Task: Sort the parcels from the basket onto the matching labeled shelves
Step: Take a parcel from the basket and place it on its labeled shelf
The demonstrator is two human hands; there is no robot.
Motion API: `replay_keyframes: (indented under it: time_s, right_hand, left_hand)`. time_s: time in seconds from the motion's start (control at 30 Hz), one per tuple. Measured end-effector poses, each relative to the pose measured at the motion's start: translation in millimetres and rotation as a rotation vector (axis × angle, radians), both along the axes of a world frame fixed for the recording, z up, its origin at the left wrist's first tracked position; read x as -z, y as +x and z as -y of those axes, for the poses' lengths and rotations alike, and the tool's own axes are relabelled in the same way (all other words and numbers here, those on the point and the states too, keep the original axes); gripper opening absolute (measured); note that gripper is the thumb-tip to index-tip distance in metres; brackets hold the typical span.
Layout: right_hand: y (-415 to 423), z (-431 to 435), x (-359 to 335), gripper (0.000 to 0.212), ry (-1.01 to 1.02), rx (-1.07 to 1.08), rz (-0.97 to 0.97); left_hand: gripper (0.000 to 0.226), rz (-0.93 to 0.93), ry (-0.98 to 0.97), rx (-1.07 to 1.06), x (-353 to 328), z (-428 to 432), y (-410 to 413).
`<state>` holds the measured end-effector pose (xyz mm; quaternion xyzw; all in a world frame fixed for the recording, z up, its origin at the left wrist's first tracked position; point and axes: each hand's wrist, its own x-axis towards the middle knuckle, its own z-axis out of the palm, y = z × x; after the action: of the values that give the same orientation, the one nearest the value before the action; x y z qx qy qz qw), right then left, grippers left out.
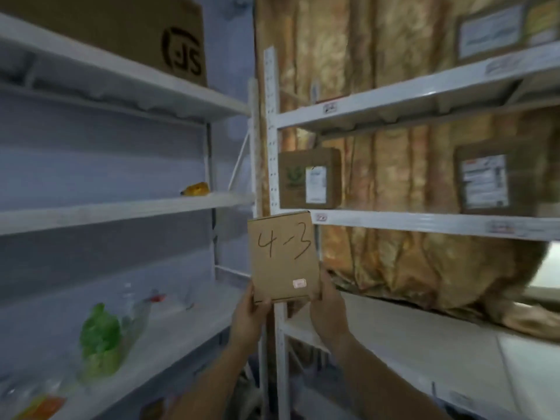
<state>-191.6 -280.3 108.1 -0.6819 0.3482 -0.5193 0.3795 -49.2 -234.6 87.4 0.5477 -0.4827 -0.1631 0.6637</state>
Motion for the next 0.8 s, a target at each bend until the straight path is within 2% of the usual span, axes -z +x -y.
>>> replay_keyframes:
  time_s: [0.07, 0.13, 0.27, 0.47, 0.6, 0.8]
  right_hand:
    - [-23.3, 4.1, -33.0, 0.044, -0.023, -0.006, 0.037]
    - [-54.8, 5.5, -73.1, 0.051, -0.162, 0.021, 0.077]
    - [-111.7, 2.3, -113.8, 0.065, -0.318, 0.095, 0.087]
    - [-197.3, 25.8, -143.3, 0.081, -0.318, 0.335, 0.070]
    - [-246.0, 39.3, -152.0, 0.077, -0.339, 0.417, 0.055]
    - [-310.5, 41.3, -156.7, 0.070, -0.392, 0.534, 0.030]
  left_hand:
    - [0.055, 0.110, -0.030, 0.055, -36.4, -3.5, -25.1]
    - [0.066, 0.160, -0.104, 0.130, -77.5, 6.0, -55.9]
    - [0.054, 0.228, -0.195, 0.181, -122.1, 33.1, -107.5]
    - [0.044, 0.256, -0.182, 0.233, -159.3, 79.6, -196.9]
    - [0.046, 0.276, -0.228, 0.298, -164.3, 103.2, -247.9]
    - [0.040, 0.201, -0.253, 0.451, -164.9, 119.8, -317.2]
